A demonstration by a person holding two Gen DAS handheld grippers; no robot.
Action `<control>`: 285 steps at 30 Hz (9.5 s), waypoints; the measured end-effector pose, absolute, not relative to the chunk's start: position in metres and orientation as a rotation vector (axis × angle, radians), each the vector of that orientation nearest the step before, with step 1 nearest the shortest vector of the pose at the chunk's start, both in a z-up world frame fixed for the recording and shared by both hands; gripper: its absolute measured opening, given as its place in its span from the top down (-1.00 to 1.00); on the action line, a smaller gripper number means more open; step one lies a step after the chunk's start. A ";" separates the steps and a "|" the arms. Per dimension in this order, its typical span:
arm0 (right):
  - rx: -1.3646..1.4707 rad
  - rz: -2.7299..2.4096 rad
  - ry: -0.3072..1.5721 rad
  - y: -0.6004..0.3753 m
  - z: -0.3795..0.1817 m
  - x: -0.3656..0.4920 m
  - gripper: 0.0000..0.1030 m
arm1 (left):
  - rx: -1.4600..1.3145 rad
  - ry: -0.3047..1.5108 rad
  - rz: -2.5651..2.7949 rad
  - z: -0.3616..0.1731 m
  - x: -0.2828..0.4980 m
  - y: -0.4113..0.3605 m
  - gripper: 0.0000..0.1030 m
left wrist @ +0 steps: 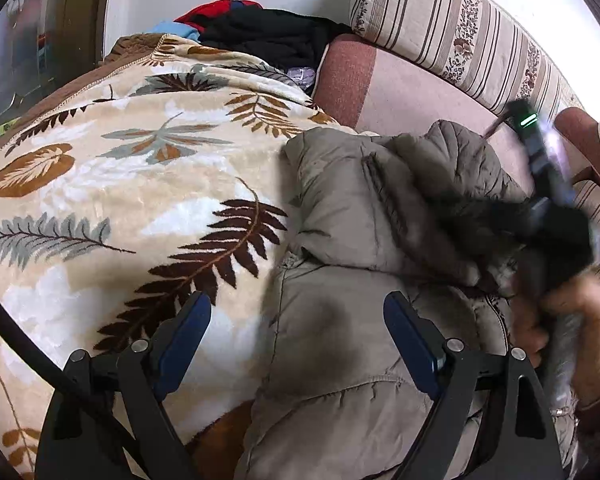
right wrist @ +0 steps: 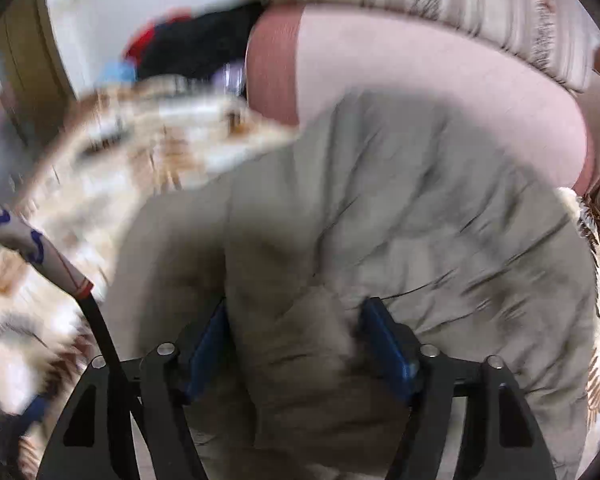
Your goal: Fold large clothes
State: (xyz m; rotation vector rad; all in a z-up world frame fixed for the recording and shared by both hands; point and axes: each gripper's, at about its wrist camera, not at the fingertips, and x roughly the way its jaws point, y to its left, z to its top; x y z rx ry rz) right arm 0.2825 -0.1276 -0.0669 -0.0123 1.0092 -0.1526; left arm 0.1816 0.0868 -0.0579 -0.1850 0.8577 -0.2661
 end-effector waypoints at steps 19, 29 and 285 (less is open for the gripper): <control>0.200 -0.195 0.953 -0.229 -0.025 0.205 -0.50 | -0.132 0.802 -0.228 -0.049 0.171 0.085 -0.69; 0.089 -0.286 0.919 -0.295 0.017 0.024 -0.70 | -0.130 0.792 -0.201 -0.026 0.112 0.084 -0.69; 1.004 0.256 0.888 -0.490 -0.088 0.180 0.15 | -0.473 1.175 -0.708 -0.054 0.344 0.027 0.15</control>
